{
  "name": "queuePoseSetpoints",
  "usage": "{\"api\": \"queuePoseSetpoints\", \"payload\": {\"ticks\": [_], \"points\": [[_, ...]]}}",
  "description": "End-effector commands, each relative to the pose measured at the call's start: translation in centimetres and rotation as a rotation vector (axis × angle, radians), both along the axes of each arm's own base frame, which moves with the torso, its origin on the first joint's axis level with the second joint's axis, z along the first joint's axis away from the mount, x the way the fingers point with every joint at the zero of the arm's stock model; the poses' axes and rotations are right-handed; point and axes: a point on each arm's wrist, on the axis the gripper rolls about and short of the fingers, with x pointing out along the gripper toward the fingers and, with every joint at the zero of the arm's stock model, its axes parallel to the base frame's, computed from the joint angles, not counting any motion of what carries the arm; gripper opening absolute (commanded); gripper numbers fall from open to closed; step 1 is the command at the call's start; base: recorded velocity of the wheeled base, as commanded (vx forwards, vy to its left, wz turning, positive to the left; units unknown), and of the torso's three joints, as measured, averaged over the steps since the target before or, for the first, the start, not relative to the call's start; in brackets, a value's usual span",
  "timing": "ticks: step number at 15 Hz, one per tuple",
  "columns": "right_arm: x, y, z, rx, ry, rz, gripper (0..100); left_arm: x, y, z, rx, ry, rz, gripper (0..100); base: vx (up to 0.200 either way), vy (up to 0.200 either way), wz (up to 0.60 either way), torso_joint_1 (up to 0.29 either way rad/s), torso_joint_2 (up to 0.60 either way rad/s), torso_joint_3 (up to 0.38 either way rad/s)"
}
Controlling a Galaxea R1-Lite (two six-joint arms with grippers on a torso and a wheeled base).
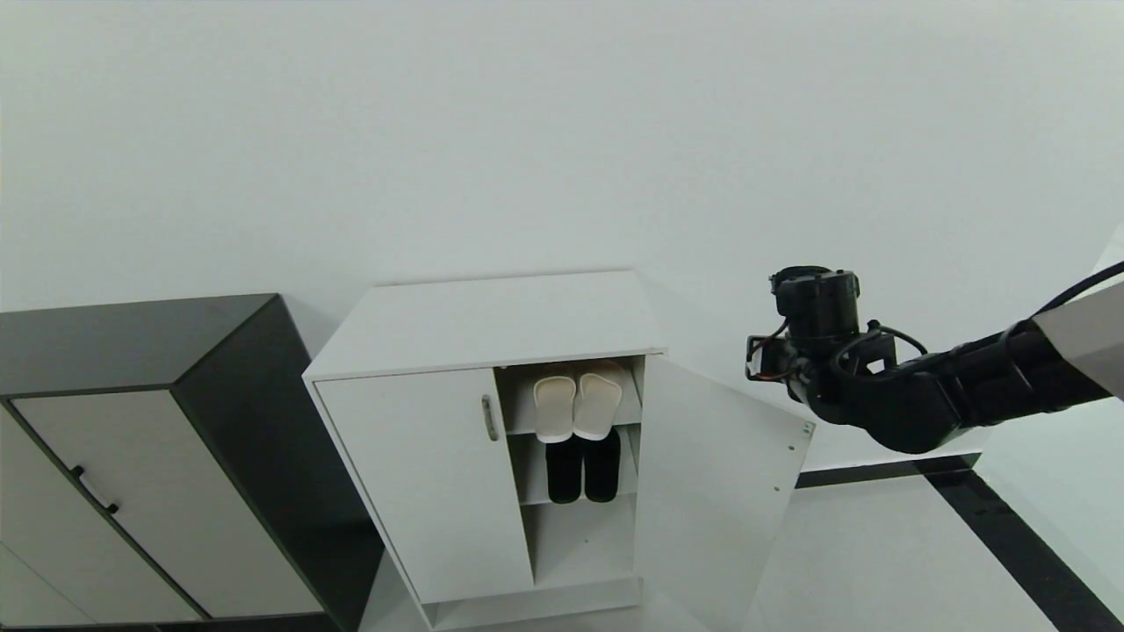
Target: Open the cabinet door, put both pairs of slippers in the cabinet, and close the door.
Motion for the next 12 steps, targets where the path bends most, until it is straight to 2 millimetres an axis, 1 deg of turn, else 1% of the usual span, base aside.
{"api": "queuePoseSetpoints", "payload": {"ticks": [1,4,7,12], "points": [[2.1,-0.3,-2.6,0.009,0.044,-0.002,0,0.0,0.0,0.0,0.0,0.0,0.0,0,0.0,0.0,0.0,0.0,0.0,0.0],[3.6,-0.9,-3.7,0.022,0.052,-0.029,0,0.0,0.0,0.0,0.0,0.0,0.001,0,0.0,0.0,0.0,0.0,0.0,0.0],[4.3,-1.2,-4.9,0.021,0.067,-0.042,0,0.0,0.0,0.0,0.0,0.0,0.0,0,0.0,0.0,0.0,0.0,0.0,0.0],[4.7,-1.0,-6.6,0.007,0.101,-0.043,0,0.0,0.0,0.0,0.0,0.0,0.001,0,0.0,0.0,0.0,0.0,0.0,0.0]]}}
